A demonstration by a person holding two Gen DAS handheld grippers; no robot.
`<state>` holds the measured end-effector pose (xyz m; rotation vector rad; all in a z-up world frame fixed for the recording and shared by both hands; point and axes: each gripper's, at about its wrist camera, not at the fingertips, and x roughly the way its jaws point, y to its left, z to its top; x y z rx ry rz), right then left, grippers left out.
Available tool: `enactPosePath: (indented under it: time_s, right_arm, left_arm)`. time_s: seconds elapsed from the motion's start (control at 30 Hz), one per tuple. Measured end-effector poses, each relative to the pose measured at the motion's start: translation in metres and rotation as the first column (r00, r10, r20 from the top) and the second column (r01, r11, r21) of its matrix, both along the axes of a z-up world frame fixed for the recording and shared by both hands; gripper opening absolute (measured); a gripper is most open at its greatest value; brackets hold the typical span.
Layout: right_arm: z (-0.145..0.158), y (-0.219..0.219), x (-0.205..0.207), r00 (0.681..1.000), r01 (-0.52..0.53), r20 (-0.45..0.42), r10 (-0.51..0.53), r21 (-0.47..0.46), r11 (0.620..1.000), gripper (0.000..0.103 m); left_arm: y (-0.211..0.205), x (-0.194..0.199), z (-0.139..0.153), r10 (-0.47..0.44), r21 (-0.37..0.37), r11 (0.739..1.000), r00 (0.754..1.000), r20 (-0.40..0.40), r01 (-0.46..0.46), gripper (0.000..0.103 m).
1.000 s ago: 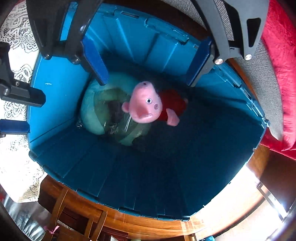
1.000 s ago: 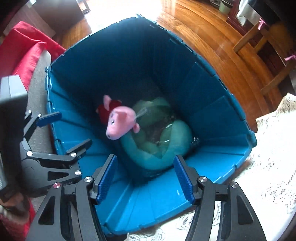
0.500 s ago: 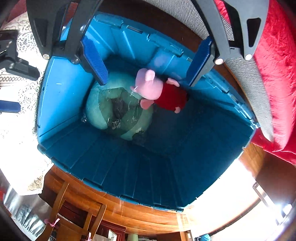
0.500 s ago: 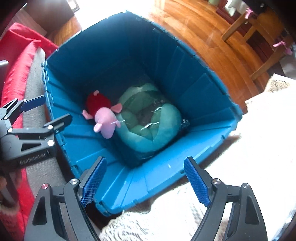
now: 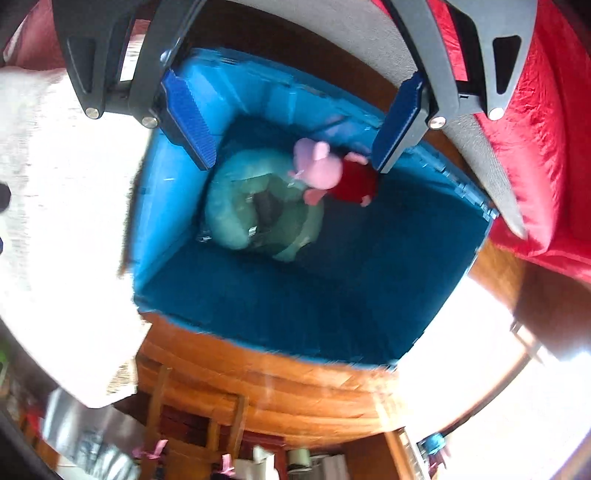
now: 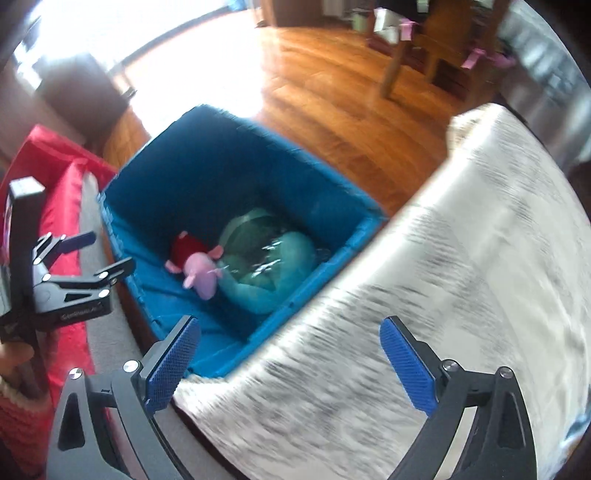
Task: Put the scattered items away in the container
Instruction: 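Move both grippers back toward the printed package and jar on the table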
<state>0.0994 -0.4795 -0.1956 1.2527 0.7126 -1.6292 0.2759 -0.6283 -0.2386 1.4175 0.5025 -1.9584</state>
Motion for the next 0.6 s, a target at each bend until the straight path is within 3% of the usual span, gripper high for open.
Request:
enactPosePath:
  time_s: [0.43,0.6]
  right_arm:
    - [0.066,0.125,-0.068,0.983,0.175,-0.036,-0.182,-0.133,0.975,0.095]
    - [0.075,0.173,-0.083,0.969,0.230,-0.060,-0.240,-0.141,0.963,0.095]
  left_arm:
    - [0.105,-0.089,0.057,-0.124,-0.025,0.992,0.992,-0.013,0.124,0.087]
    - [0.148,-0.114,0.073,-0.168,-0.033,0.985,0.986,-0.013,0.168,0.087]
